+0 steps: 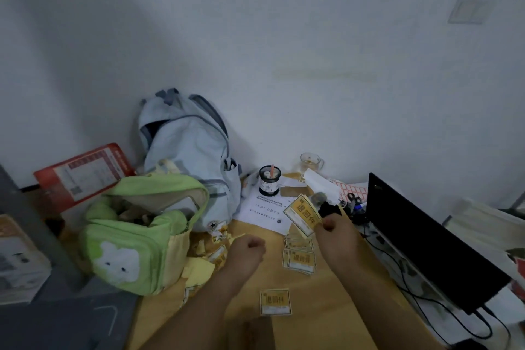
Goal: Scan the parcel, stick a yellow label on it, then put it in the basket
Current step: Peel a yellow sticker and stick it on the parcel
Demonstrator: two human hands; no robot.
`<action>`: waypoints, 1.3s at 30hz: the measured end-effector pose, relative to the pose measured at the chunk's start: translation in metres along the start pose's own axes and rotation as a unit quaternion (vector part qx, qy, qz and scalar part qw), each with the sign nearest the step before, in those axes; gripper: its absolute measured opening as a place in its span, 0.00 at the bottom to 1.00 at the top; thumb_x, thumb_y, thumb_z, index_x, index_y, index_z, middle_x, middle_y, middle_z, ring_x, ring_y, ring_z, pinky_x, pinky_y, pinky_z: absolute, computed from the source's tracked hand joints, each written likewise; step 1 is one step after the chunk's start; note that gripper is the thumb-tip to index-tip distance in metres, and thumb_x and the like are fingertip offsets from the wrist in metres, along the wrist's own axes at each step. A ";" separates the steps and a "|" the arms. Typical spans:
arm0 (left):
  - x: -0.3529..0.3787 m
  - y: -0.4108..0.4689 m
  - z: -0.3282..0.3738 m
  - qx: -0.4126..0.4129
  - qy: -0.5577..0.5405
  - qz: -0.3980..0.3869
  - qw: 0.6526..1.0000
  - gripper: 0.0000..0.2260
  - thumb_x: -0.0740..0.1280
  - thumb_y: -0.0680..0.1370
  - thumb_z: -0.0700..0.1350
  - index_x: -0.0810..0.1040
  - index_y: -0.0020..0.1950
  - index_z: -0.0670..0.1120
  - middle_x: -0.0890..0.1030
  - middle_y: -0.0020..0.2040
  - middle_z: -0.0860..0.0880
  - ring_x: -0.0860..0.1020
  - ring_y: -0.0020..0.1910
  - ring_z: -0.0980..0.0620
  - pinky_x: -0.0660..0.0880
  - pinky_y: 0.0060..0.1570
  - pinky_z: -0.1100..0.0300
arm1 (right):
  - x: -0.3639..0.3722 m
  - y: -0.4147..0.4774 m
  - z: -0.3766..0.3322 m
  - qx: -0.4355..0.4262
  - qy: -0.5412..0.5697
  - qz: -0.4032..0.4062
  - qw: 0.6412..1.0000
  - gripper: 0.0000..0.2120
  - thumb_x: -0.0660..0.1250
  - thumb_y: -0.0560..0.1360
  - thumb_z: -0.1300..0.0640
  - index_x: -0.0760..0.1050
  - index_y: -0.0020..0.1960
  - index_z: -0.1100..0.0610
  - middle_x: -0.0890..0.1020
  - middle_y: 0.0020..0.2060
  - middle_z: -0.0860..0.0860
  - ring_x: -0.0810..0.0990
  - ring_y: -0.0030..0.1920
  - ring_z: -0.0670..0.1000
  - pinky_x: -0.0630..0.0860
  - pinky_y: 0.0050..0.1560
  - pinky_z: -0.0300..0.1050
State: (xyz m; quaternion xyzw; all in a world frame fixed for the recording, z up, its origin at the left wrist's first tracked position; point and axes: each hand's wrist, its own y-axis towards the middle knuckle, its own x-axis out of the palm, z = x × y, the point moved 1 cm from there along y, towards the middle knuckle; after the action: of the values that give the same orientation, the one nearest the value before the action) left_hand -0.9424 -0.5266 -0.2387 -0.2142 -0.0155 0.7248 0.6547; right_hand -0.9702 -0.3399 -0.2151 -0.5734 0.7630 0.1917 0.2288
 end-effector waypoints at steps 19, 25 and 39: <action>-0.162 -0.123 0.127 0.291 -0.008 0.104 0.951 0.28 0.72 0.73 0.42 0.64 0.69 0.51 0.67 0.62 0.57 0.72 0.60 0.53 0.75 0.57 0.56 | -0.012 -0.131 -0.199 -0.219 0.052 0.001 0.974 0.09 0.69 0.72 0.61 0.77 0.36 0.49 0.82 0.33 0.48 0.80 0.35 0.46 0.76 0.35 0.38; -0.209 -0.148 0.146 0.362 0.043 0.094 0.926 0.08 0.69 0.74 0.38 0.80 0.42 0.52 0.82 0.41 0.54 0.80 0.44 0.52 0.77 0.44 0.61 | -0.016 -0.158 -0.238 -0.247 0.113 -0.019 0.962 0.07 0.71 0.71 0.60 0.76 0.38 0.50 0.82 0.37 0.48 0.81 0.38 0.49 0.75 0.35 0.41; -0.214 -0.155 0.147 0.233 -0.124 -0.103 0.959 0.16 0.82 0.54 0.55 0.85 0.34 0.49 0.83 0.33 0.51 0.78 0.38 0.52 0.74 0.46 0.59 | 0.009 -0.135 -0.274 -0.211 0.267 -0.090 0.936 0.14 0.65 0.67 0.72 0.73 0.28 0.57 0.74 0.21 0.53 0.69 0.27 0.51 0.66 0.32 0.45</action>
State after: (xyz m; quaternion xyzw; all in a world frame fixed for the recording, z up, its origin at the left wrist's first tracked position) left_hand -0.8336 -0.6708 0.0035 0.0384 0.0508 0.6576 0.7507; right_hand -0.8782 -0.5353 0.0010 -0.7047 0.6834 0.1662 -0.0934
